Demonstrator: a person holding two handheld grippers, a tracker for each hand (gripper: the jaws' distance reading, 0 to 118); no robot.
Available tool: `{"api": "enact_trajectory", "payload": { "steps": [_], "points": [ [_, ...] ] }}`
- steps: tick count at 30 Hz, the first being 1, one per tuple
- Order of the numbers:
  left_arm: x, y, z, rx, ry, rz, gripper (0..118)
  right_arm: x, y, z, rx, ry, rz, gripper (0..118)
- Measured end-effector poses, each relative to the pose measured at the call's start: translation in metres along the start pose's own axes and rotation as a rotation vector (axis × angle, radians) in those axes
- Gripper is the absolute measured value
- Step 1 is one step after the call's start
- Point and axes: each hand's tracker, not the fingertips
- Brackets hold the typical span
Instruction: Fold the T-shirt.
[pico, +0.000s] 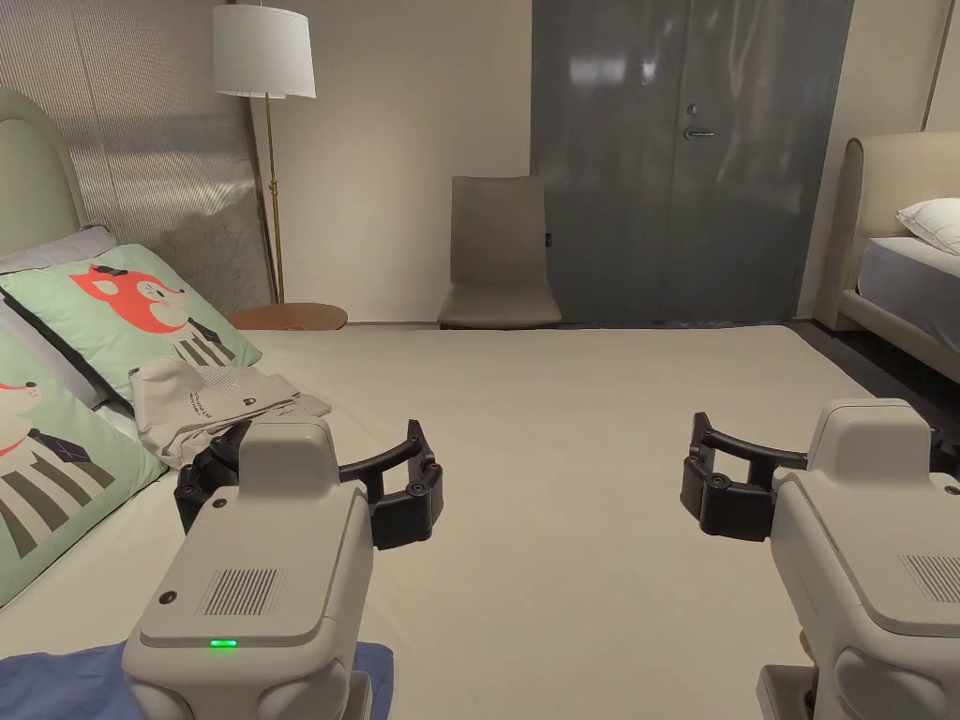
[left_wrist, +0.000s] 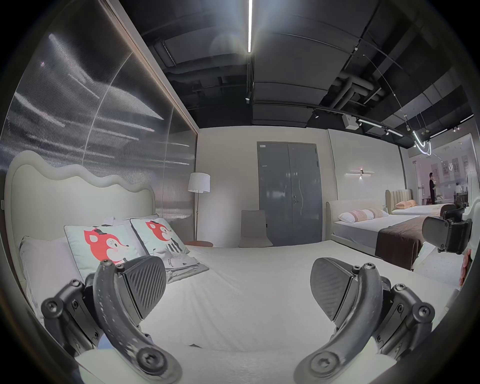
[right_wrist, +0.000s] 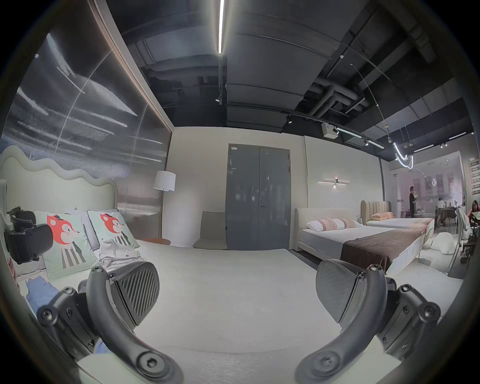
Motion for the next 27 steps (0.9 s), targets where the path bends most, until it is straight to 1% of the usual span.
{"api": "enact_trajectory", "payload": {
  "steps": [5, 27],
  "points": [
    [-0.0005, 0.0003, 0.0007, 0.0, 0.002, 0.001, 111, -0.0011, 0.0005, 0.0012, 0.003, 0.0, 0.008, 118],
    [0.0037, 0.0027, 0.0048, 0.006, -0.009, -0.004, 111, 0.0007, 0.0025, 0.0045, 0.01, -0.002, -0.002, 118]
  ]
}}
